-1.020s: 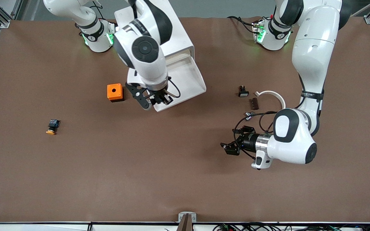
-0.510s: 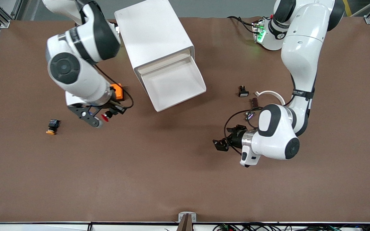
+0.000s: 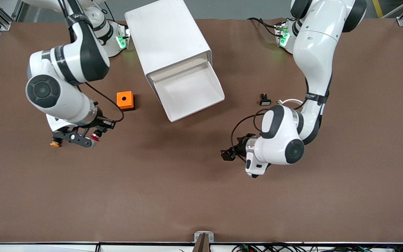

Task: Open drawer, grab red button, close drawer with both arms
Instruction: 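Place the red button on the table while the left gripper pushes the drawer, then push the drawer shut with the left gripper while the right gripper retracts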

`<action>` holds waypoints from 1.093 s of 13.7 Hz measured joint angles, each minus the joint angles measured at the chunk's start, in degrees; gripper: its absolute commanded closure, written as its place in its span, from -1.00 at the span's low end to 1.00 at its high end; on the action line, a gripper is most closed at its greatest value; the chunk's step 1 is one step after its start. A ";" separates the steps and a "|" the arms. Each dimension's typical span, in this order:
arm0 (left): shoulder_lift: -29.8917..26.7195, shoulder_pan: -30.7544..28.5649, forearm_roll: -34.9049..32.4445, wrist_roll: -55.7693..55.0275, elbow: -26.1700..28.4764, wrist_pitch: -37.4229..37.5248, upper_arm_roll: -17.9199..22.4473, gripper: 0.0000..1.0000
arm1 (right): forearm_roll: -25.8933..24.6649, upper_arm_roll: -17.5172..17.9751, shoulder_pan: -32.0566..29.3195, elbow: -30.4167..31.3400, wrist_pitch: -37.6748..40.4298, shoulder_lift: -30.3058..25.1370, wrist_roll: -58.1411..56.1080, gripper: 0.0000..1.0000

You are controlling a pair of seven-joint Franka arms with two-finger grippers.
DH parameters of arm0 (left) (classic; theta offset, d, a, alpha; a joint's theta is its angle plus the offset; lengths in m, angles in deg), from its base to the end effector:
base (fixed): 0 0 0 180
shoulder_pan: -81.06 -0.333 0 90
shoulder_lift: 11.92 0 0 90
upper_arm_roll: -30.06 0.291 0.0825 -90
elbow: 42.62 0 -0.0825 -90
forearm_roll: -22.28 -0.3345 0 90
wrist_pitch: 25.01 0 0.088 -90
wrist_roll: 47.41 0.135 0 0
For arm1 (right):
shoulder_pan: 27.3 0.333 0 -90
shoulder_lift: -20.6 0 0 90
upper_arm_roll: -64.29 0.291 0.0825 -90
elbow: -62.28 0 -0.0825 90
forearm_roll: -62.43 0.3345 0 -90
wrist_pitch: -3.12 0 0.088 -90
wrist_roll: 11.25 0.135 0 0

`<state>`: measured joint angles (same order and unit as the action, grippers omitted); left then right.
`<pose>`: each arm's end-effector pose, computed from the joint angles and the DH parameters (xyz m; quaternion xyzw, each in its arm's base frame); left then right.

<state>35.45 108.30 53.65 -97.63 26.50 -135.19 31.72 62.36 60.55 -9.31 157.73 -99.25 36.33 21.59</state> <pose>0.5937 -0.3452 0.2619 0.9202 0.3065 -0.1877 0.1551 0.5482 0.1417 0.4002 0.9840 -0.1603 -0.0664 0.0393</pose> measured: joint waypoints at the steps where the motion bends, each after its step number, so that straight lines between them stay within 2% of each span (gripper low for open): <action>1: -0.04 0.85 -0.53 -1.08 -0.01 -0.54 0.00 -1.00 | -0.01 -0.01 -1.28 1.89 -2.30 -0.18 -2.30 1.00; 8: -2.21 3.96 -1.23 -5.36 -0.06 -2.56 0.01 -1.00 | -0.20 -0.01 -7.51 22.66 -24.04 -4.13 -15.50 1.00; 10: -2.94 5.41 -3.14 -7.86 -0.07 -2.84 0.00 -1.00 | -1.66 0.00 -9.14 27.84 -31.13 -4.39 -18.30 1.00; 15: -3.29 9.82 -9.94 -13.57 0.53 -5.03 -0.04 -1.00 | -5.63 0.01 -14.06 35.33 -41.94 -4.41 -23.83 1.00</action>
<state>32.16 118.13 43.71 -111.19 27.03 -140.22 31.69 56.74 60.55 -23.37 193.06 -141.19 31.93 -2.24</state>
